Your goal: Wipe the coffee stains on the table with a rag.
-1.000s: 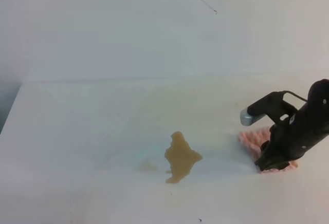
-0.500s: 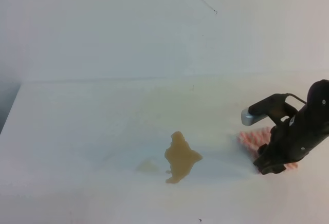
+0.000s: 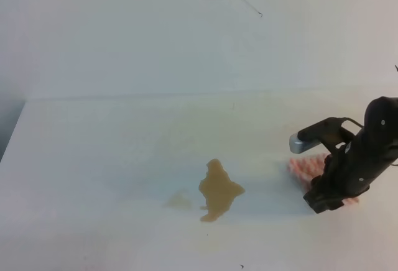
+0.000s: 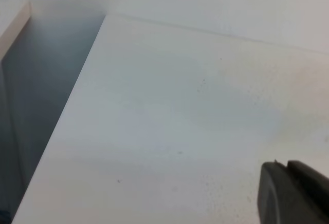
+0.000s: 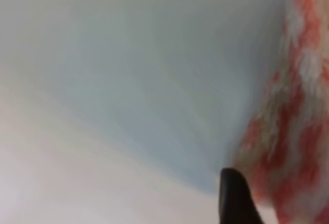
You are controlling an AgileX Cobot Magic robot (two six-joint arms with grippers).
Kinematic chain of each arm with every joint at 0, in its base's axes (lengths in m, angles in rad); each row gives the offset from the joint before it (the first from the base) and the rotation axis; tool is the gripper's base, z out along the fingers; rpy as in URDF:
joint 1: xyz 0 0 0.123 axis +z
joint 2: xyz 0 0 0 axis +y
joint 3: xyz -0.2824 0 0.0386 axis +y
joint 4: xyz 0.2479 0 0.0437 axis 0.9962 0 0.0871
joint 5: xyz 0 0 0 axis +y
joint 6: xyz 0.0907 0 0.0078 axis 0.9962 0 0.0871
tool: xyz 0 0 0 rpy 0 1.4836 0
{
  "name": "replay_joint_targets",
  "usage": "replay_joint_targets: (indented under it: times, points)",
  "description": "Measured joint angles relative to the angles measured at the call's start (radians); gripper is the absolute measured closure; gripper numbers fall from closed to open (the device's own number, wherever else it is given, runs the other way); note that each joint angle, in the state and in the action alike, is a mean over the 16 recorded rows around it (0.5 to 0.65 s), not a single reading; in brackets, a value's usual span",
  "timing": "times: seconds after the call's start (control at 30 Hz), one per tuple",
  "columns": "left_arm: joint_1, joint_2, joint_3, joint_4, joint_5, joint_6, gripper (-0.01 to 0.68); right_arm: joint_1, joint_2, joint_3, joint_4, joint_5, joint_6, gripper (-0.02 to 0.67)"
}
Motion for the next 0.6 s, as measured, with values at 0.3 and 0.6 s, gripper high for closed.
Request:
replay_joint_targets:
  times: [0.3,0.6]
  points:
    - [0.0,0.0,0.0,0.0,0.0,0.0,0.672,0.0,0.018,-0.04,0.006,0.043,-0.012,0.574]
    - [0.0,0.002,-0.003,0.0,0.001,0.0,0.672,0.003,0.025,-0.12,0.107,0.099,-0.09,0.645]
